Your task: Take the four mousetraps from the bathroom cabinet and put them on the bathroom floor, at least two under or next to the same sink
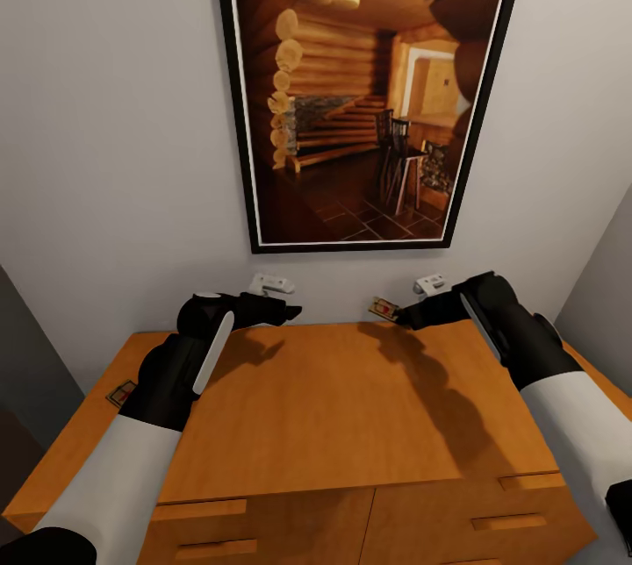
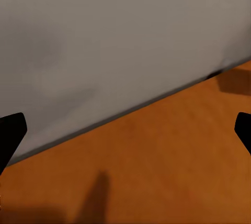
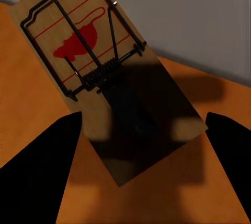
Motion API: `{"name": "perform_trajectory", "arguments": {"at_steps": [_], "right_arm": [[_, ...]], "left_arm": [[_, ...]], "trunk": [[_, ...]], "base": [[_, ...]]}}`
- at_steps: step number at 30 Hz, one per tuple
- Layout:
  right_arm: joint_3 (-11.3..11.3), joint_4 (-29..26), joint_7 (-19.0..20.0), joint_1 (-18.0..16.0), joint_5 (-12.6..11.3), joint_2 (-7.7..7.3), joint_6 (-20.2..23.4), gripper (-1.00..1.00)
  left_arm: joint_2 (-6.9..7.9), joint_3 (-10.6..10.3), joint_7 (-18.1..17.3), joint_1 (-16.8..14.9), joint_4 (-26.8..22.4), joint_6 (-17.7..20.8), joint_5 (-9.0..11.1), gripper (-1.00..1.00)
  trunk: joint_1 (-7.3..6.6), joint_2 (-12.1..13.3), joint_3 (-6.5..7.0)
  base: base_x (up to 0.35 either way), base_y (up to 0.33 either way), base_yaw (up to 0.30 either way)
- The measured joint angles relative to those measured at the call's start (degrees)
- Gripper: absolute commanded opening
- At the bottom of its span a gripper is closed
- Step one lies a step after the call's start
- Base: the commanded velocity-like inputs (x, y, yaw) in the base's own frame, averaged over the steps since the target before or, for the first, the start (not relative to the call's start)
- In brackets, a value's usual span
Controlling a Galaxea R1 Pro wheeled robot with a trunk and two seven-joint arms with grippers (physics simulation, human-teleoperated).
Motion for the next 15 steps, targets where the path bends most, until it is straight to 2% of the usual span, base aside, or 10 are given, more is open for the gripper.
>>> {"name": "perform_trajectory", "arguments": {"at_steps": [10, 15], "right_arm": [[-0.98, 0.01, 0.07, 0.33, -0.03, 0.0, 0.0, -1.0], [-0.96, 0.01, 0.07, 0.35, 0.03, 0.01, 0.0, -1.0]], "left_arm": [[0.06, 0.06, 0.08, 0.0, -0.03, 0.06, 0.11, 1.0], [0.08, 0.07, 0.02, 0.0, -0.09, 0.21, 0.17, 1.0]], "trunk": [[0.0, 0.0, 0.0], [0.02, 0.0, 0.0]], "base": [[-0.001, 0.0, 0.0], [-0.149, 0.0, 0.0]]}}
